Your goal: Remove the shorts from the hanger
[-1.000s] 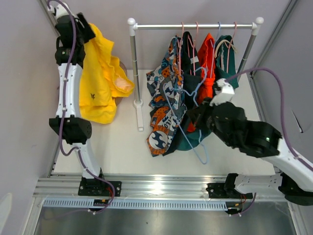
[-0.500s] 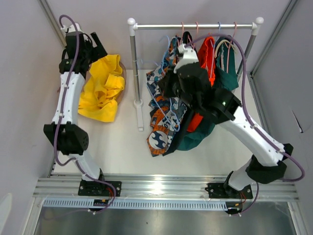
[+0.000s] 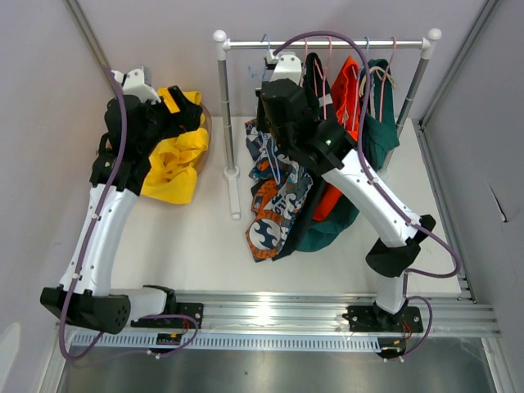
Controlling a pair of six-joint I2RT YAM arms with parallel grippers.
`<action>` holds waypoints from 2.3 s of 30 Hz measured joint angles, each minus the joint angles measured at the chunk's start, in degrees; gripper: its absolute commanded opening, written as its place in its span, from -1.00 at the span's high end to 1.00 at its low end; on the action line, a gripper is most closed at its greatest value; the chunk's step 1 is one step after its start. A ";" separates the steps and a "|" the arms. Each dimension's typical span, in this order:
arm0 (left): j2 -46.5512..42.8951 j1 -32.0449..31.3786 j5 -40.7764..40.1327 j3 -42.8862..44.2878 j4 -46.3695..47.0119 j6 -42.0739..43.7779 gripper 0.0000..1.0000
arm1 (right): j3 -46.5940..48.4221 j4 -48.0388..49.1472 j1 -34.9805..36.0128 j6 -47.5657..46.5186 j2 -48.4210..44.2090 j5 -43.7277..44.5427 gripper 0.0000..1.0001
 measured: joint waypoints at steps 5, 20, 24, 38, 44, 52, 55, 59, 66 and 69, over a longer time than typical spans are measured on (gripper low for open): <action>-0.24 -0.04 0.74 -1.22 0.87 -0.66 -0.99 | -2.14 1.27 -0.52 -1.42 0.46 2.84 1.00; -1.70 -3.28 -0.76 -5.27 2.51 -1.55 -0.98 | -0.76 10.80 -5.66 -2.73 8.74 0.20 1.00; -2.47 -4.48 -2.45 -5.62 2.43 -1.44 -0.98 | -0.42 11.56 -7.17 -1.55 10.54 -1.33 0.78; -4.85 -8.00 -4.85 -9.16 3.21 -1.46 -0.98 | -22.86 10.62 -0.57 -0.42 -10.19 6.78 -0.92; -4.74 -9.16 -4.85 -9.92 3.30 -1.44 -0.98 | -28.44 11.06 -1.79 -0.37 -23.43 10.10 -0.88; -4.68 -11.08 -4.96 -10.01 3.37 -1.40 -0.98 | -31.65 11.21 -8.15 1.05 -25.75 7.37 -0.72; -4.68 -11.45 -5.14 -10.12 3.39 -1.25 -0.98 | -31.61 11.17 -8.48 1.38 -22.84 4.98 -0.70; -4.70 -11.65 -5.49 -10.93 3.45 -0.94 -0.98 | -29.90 10.43 -8.46 1.55 -18.25 2.05 -0.70; -4.72 -11.76 -6.34 -12.04 3.39 -0.35 -0.98 | -23.41 10.05 -8.50 1.44 -12.33 -0.61 -0.70; -4.87 -11.76 -6.38 -12.26 3.39 0.11 -0.98 | -21.81 10.21 -8.57 1.31 -11.06 -0.76 -0.68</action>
